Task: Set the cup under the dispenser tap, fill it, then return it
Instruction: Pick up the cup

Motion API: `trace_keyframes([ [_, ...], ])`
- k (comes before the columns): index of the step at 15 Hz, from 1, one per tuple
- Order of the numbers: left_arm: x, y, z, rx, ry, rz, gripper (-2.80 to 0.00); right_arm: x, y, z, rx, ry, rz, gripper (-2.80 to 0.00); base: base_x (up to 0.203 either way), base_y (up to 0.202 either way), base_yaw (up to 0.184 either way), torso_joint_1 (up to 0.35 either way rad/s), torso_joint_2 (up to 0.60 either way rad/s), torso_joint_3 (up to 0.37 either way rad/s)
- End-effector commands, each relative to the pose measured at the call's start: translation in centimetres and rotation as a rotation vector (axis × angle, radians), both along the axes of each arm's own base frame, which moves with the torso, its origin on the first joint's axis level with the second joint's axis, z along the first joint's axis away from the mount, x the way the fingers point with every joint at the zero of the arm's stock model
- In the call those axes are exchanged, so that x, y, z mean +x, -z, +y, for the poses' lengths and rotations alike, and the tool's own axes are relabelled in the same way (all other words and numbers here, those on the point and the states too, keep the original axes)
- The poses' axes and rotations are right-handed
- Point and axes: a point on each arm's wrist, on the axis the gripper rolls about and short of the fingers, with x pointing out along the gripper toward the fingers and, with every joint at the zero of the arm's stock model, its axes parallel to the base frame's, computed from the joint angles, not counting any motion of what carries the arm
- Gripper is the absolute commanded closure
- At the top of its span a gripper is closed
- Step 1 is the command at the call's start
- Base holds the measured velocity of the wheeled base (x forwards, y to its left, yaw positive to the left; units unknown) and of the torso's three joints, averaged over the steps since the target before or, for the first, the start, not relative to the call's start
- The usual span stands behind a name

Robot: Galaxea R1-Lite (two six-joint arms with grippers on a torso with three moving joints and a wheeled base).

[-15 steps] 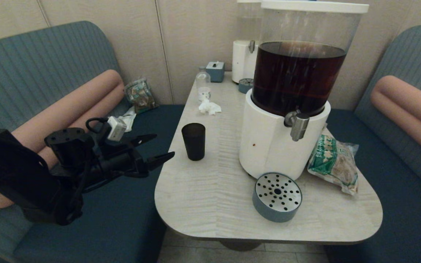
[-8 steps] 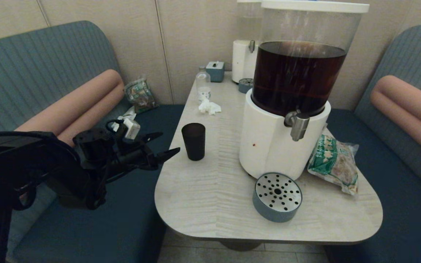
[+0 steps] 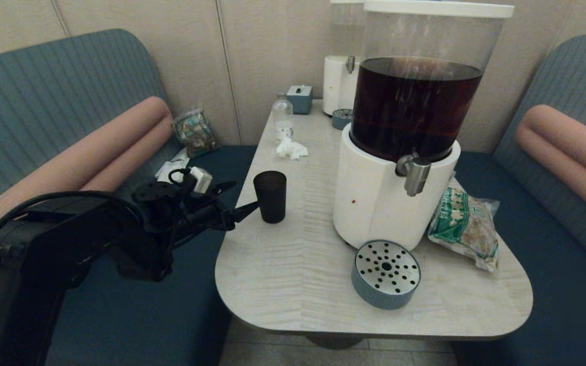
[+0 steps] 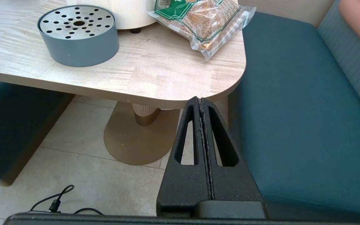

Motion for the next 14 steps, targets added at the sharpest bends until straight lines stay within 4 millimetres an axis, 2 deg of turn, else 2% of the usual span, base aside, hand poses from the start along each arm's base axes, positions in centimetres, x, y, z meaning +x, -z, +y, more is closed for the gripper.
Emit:
trace_keyframes([
  [1,0.2,0.5,-1.2,-0.001,0.032,-0.002,-2.8,0.0,0.0,0.0,-0.001,0.0,0.001,0.0,0.0,0.0,0.0,0.0,0.0,0.0],
  [14,3.3,2.1,-4.8,-0.051,0.052,-0.058,-2.8,0.0,0.0,0.0,-0.001,0.0,0.001,0.0,0.0,0.0,0.0,0.0,0.0,0.0],
])
